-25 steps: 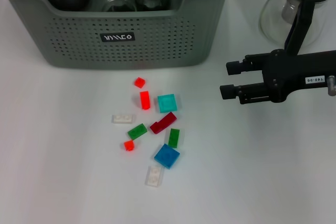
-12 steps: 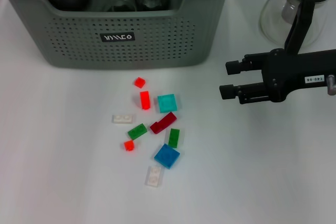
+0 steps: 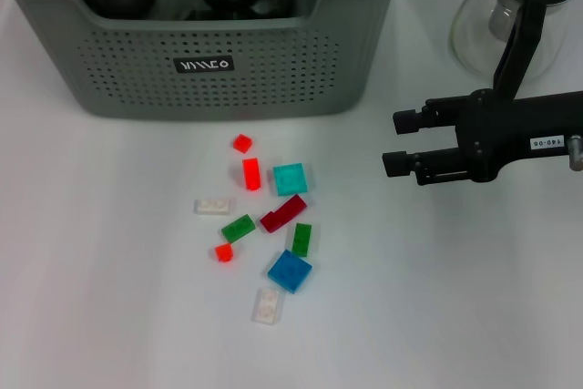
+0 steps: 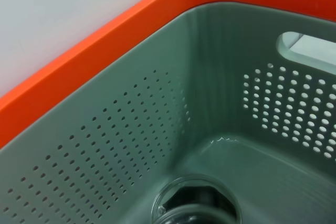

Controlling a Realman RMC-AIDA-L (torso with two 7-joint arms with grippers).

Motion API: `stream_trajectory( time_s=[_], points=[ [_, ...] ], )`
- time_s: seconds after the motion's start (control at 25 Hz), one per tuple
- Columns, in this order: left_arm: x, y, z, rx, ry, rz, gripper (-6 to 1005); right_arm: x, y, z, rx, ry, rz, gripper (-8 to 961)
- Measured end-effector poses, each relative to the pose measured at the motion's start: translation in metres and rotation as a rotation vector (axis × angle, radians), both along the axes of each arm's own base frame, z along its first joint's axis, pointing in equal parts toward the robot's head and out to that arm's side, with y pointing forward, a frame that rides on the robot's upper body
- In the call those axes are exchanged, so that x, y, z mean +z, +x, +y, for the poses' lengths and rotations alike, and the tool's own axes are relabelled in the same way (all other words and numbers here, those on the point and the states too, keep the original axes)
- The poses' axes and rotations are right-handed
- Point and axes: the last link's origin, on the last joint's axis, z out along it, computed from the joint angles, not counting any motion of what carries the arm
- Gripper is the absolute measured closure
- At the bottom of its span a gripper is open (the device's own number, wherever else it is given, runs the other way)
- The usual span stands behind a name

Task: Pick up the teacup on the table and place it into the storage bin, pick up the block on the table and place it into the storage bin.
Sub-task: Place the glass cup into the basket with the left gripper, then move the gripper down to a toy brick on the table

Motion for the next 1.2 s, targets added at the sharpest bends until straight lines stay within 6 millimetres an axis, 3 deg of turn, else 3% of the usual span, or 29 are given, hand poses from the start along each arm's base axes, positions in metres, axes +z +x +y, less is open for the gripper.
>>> stream_trajectory(
  time_s=[0.12,0.32,0.56,0.64,0.68,0.88,0.96,1.04,1.2],
  points=[
    [0.003,0.000,0.001,0.010,0.010,-0.009,688,0.000,0.001,-0.001,-0.002,-0.001,0.001,205],
    [0.016,0.004,0.003,0.014,0.042,-0.022,581,-0.001,0.001,-0.002,0.000,-0.004,0.003,205],
    [0.064,0.023,-0.007,-0.010,0.122,-0.071,452,0.002,0.002,0.000,-0.002,0.005,0.003,205],
    [0.079,0.030,-0.015,-0.024,0.132,-0.091,316,0.003,0.002,0.000,-0.003,0.008,0.001,205],
    [0.088,0.035,-0.021,-0.036,0.137,-0.111,248,0.003,0.002,0.000,-0.003,0.010,0.001,205],
    [0.114,0.052,-0.063,-0.141,0.007,-0.263,188,0.005,0.003,0.001,-0.003,0.014,-0.003,205],
    [0.117,0.052,-0.082,-0.200,-0.094,-0.317,190,0.006,0.003,0.002,-0.007,0.019,0.000,204],
    [0.120,0.047,-0.116,-0.321,-0.308,-0.410,191,0.008,0.004,0.003,-0.012,0.027,0.007,204],
    [0.123,0.035,-0.138,-0.392,-0.432,-0.478,195,0.009,0.005,0.002,-0.017,0.030,0.011,204]
  ],
)
